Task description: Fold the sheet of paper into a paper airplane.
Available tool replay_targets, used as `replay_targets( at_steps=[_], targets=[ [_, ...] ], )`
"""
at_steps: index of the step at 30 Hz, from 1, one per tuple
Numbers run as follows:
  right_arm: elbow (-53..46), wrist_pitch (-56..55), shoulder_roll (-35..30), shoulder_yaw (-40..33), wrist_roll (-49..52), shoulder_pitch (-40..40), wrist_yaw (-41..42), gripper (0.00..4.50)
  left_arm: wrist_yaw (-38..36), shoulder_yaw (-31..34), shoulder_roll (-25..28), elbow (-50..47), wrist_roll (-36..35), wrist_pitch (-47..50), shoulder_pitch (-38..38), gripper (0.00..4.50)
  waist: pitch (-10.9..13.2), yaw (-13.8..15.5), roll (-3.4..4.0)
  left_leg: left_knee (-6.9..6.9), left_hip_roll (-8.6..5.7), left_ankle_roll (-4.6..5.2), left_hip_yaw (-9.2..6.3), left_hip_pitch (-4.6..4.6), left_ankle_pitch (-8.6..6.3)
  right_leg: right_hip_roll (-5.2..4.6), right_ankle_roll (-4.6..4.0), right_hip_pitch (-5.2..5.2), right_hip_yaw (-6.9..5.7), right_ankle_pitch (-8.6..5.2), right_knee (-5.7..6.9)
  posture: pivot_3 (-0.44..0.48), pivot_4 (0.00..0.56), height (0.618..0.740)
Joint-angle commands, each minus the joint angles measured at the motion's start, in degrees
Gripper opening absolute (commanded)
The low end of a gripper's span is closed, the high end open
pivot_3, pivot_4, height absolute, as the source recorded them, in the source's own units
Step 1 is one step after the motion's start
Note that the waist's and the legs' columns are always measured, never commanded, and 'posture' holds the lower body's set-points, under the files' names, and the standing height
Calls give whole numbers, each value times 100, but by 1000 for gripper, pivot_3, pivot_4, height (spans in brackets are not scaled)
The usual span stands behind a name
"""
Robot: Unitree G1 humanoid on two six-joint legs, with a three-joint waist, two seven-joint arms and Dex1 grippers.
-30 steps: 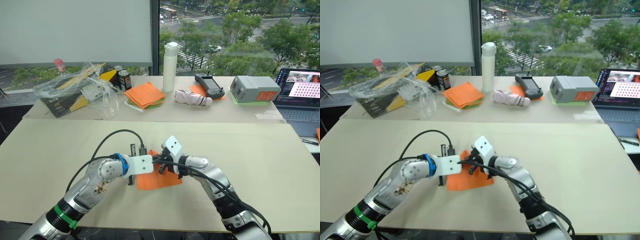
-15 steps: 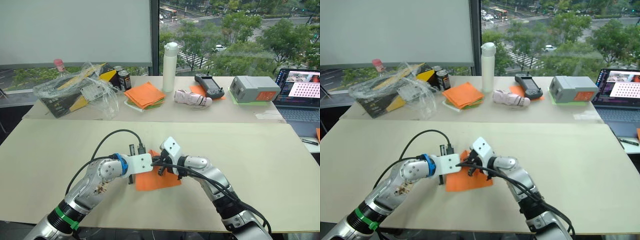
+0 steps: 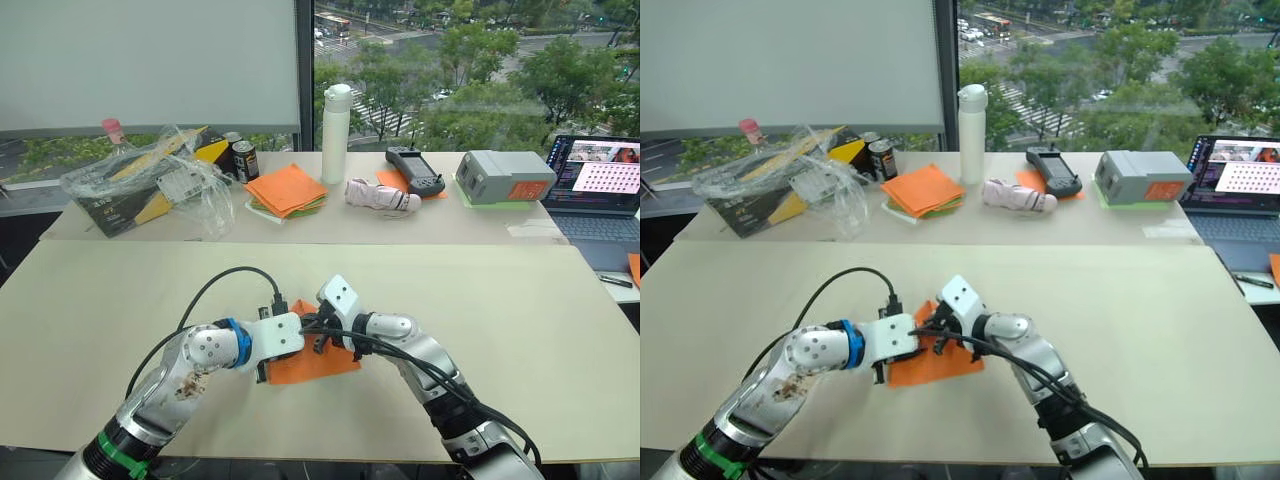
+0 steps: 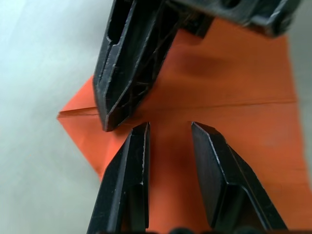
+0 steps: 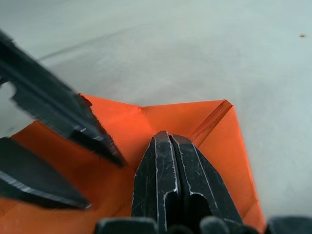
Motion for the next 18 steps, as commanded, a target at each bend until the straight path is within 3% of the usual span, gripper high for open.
replay_targets(
  at_steps=[1, 6, 11, 13, 18],
  targets=[
    [-35, -70, 43, 83, -20, -13, 12, 0, -82, 467, 49, -464, -444, 448, 30, 1422, 0, -4, 0, 0, 0, 0, 0, 0, 0, 0, 0, 0, 0, 0, 0, 0, 150, 740],
    [-40, -62, 34, 85, -21, -13, 22, 0, -284, 1162, 125, -717, -1319, 1148, 272, 1422, 0, -50, 0, 0, 1, 0, 0, 0, 0, 0, 0, 0, 0, 0, 1, 0, 150, 740],
    [-62, -46, 15, 89, -20, -4, 17, 0, -478, 1889, 332, -683, -2140, 1548, 717, 18, 1, -87, 1, -2, 4, 0, -2, 1, 0, 2, 0, -1, 1, 0, 2, 0, 150, 740],
    [-75, -39, 7, 90, -17, 2, 15, 0, -501, 2068, 374, -681, -2410, 1634, 804, 18, 1, -81, 1, -2, 4, 0, -3, 2, 0, 3, -1, -2, 1, 0, 2, 0, 150, 740],
    [-83, -30, -12, 98, -13, 14, 24, 0, 185, 3173, -511, -138, -3497, 2878, 326, 18, 0, -65, 0, 3, 4, 0, -4, 1, 0, 3, 0, 0, -2, 0, 4, 0, 150, 740]
  ],
)
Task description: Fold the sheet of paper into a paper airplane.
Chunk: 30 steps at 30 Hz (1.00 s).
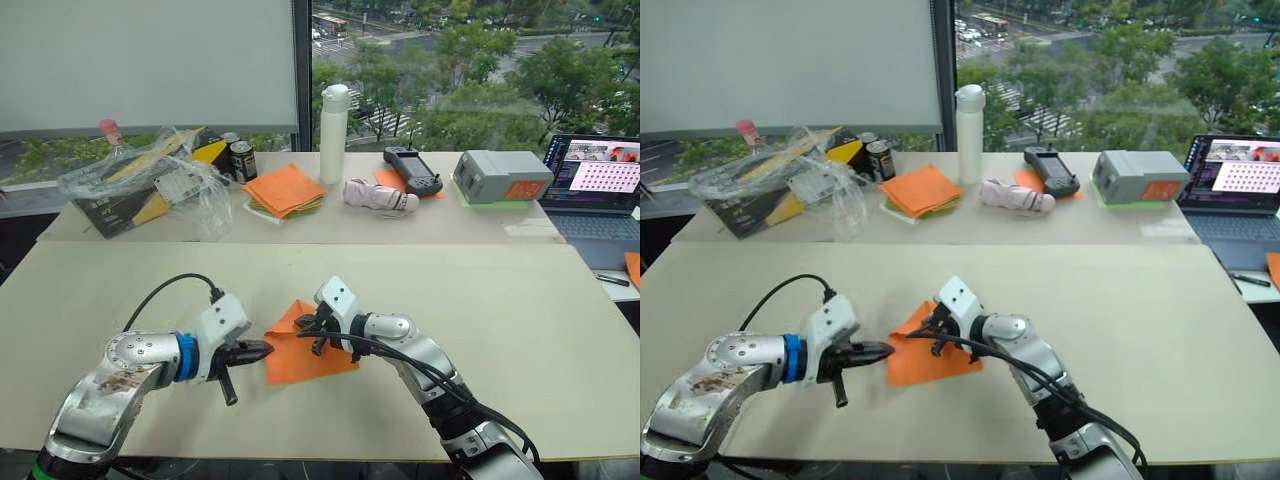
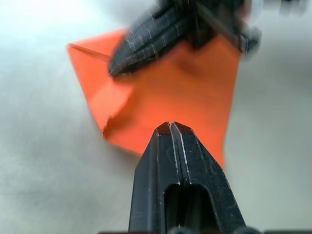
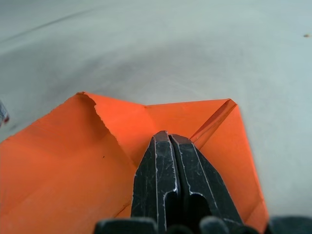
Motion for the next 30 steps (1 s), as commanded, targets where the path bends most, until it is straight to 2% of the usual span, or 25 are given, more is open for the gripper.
replay_targets(
  at_steps=[1, 5, 11, 19, 30],
  targets=[
    [-82, -26, 1, 36, 6, 19, 27, 0, 621, 695, -432, 305, -596, 734, -417, 18, 0, -17, -1, 0, 1, 0, -2, 0, 0, 3, 0, 0, 0, 0, 0, 0, 150, 740],
    [-60, -37, -11, 35, 0, 5, 31, 0, 1232, 1137, -1063, 597, -1068, 1376, -725, 18, -2, -33, -3, 2, 1, 0, -2, 1, 0, 2, 0, 0, 1, 0, 3, 0, 150, 740],
    [-76, -35, -9, 30, -4, 11, 9, 0, 1919, 1163, -1626, 854, -1323, 1729, -800, 18, -2, -35, -3, 1, 0, -2, -2, 1, 1, 0, 0, 0, 2, 0, 2, 0, 150, 740],
    [-117, -10, 16, -21, 17, 14, -66, 0, 2396, 839, -1743, 1253, -1220, 1498, -700, 18, -2, -29, -3, 1, 0, -2, -2, 1, 1, 0, -1, -1, 4, 0, 1, 0, 150, 740],
    [-230, 64, 40, -70, 84, -12, -102, 0, 2592, 431, -1639, 1748, -1095, 1075, -303, 18, -2, -11, -3, 0, 0, -3, 0, 4, 2, -1, -1, 1, 6, 0, 0, 0, 150, 740]
  ],
)
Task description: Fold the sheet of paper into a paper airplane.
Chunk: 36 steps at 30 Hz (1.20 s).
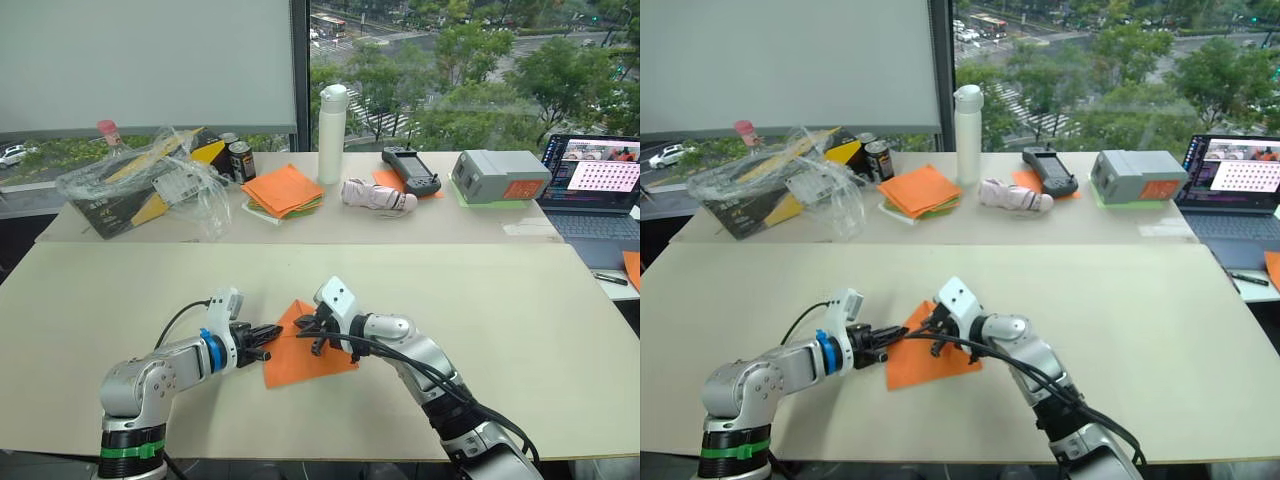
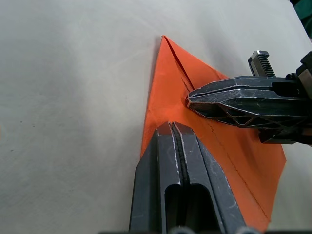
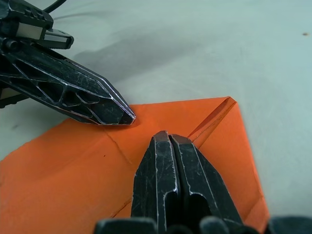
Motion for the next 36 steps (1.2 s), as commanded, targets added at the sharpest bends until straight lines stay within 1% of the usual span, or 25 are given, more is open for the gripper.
replay_targets(
  at_steps=[1, 8, 15, 23, 31, 36],
  targets=[
    [-228, 40, 52, -76, 58, -40, -52, 0, 141, -114, 49, 245, 98, -84, 179, 18, 0, 10, 0, 0, 0, 0, 0, 1, 0, 0, 0, 1, 0, 0, 0, 0, 150, 740],
    [-287, 87, 209, -126, 98, -258, -139, 0, 256, -117, 36, 371, 72, -194, 271, 18, -1, 25, 1, 0, 0, -1, 1, 11, 0, 0, 0, 6, 2, 0, 2, 0, 150, 740],
    [-90, 21, 383, -14, -31, -534, -238, 0, 295, -136, 37, 349, 27, -181, 328, 18, -1, 23, 1, -1, 0, -1, 1, 13, 1, 0, 0, 7, 2, 0, 3, 0, 150, 740],
    [519, -187, 419, 316, -525, -827, -336, 0, 398, -149, 37, 308, -71, -206, 355, 18, -1, 21, 2, -2, 0, -1, 1, 14, 1, 0, 0, 7, 3, 0, 3, 0, 150, 740],
    [680, -210, 468, 499, -685, -797, -261, 0, 482, -132, 30, 277, -135, -213, 379, 18, -2, 20, 2, -4, 0, -1, 1, 14, 1, 0, 0, 6, 3, 0, 2, 0, 150, 740],
    [715, -167, 496, 456, -752, -784, -374, 0, 519, -114, 26, 273, -173, -208, 373, 18, -2, 21, 2, -5, 0, -1, 1, 16, 1, 0, 0, 7, 3, 0, 2, 0, 150, 740]
  ],
)
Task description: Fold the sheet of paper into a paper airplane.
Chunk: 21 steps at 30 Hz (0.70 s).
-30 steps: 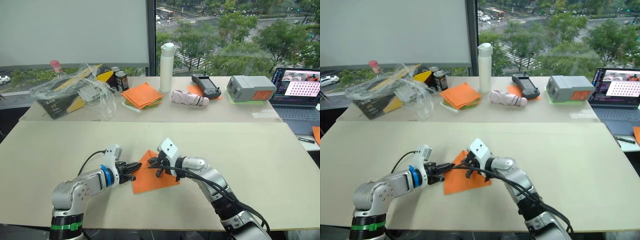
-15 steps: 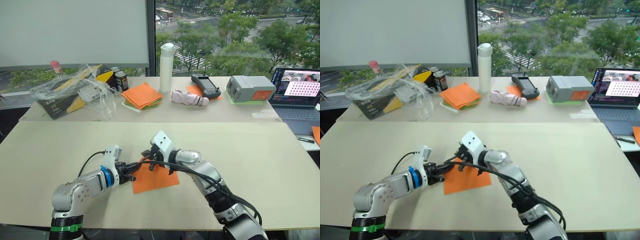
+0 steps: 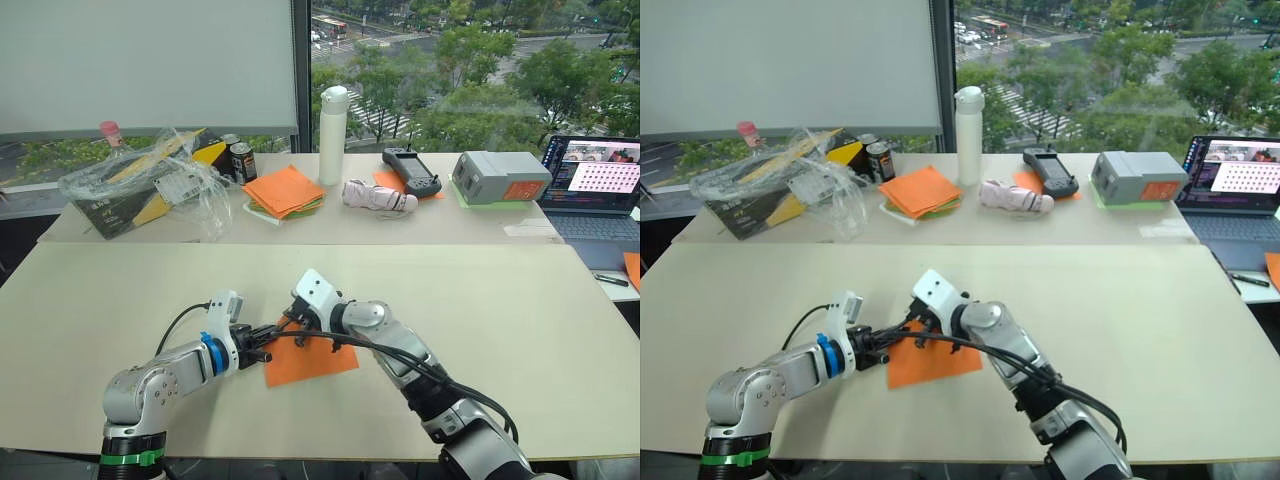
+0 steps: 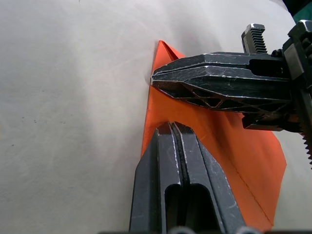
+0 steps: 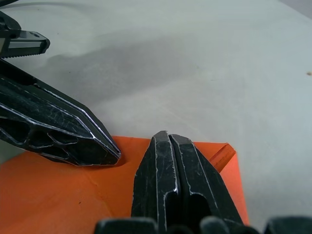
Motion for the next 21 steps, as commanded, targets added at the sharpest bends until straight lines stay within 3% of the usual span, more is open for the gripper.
replay_targets(
  at_steps=[1, 21],
  targets=[
    [-2, -9, 58, -20, -75, -33, -86, 0, 251, -64, 35, 194, 110, 142, 174, 18, 0, 1, 0, 0, 0, 0, 0, 0, 0, 0, 0, 0, 0, 0, 0, 0, 150, 740],
    [189, 11, 109, -432, -74, -61, -525, 0, 253, -114, 174, 308, -12, 102, 97, 18, 0, 2, 0, -1, 0, 0, 0, 0, 0, 0, 0, 0, 1, 0, -2, 0, 150, 740]
  ],
)
